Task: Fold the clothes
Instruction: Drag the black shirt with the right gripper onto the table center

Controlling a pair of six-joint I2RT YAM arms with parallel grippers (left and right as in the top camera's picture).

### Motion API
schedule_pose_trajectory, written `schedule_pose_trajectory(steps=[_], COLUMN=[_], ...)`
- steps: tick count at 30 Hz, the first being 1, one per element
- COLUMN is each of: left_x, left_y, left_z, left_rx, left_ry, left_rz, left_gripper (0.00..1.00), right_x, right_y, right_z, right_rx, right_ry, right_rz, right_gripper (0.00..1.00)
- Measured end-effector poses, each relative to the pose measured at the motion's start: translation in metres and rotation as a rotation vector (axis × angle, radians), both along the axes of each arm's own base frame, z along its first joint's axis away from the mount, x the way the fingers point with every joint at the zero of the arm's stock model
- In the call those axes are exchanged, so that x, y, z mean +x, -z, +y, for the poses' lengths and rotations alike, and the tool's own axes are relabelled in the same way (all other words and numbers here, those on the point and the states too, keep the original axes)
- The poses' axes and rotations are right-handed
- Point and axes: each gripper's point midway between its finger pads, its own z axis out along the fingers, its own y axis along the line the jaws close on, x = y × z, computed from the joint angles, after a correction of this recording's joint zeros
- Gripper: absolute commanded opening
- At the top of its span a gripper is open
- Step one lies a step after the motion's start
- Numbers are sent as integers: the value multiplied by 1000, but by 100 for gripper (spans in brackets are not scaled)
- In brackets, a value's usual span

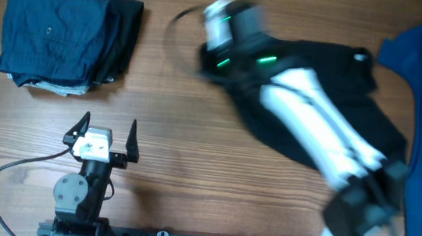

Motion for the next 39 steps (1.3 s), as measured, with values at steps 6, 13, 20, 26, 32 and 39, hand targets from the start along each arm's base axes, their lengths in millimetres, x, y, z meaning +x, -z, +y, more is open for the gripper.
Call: schedule_pose_trajectory(steps=[6,13,20,26,32,39], left_x=[0,0,0,0,0,0], left_y=[0,0,0,0,0,0], left_z=[0,0,0,0,0,0], left_rx=[0,0,0,0,0,0], left_ry=[0,0,0,0,0,0], left_rz=[0,0,0,0,0,0], left_gripper=[100,100,100,100,100,100], right_x=[-70,-79,-44,-8,26,67], right_y=[85,80,27,-76,-109,-74], right_z=[75,84,54,-19,-135,-257], right_rx=[-73,-52,18,116,69,-95], right_ry=[-205,-225,-157,-4,259,560], right_rz=[155,159,66,-106,-140,-105], right_gripper=[4,59,82,71,64,49])
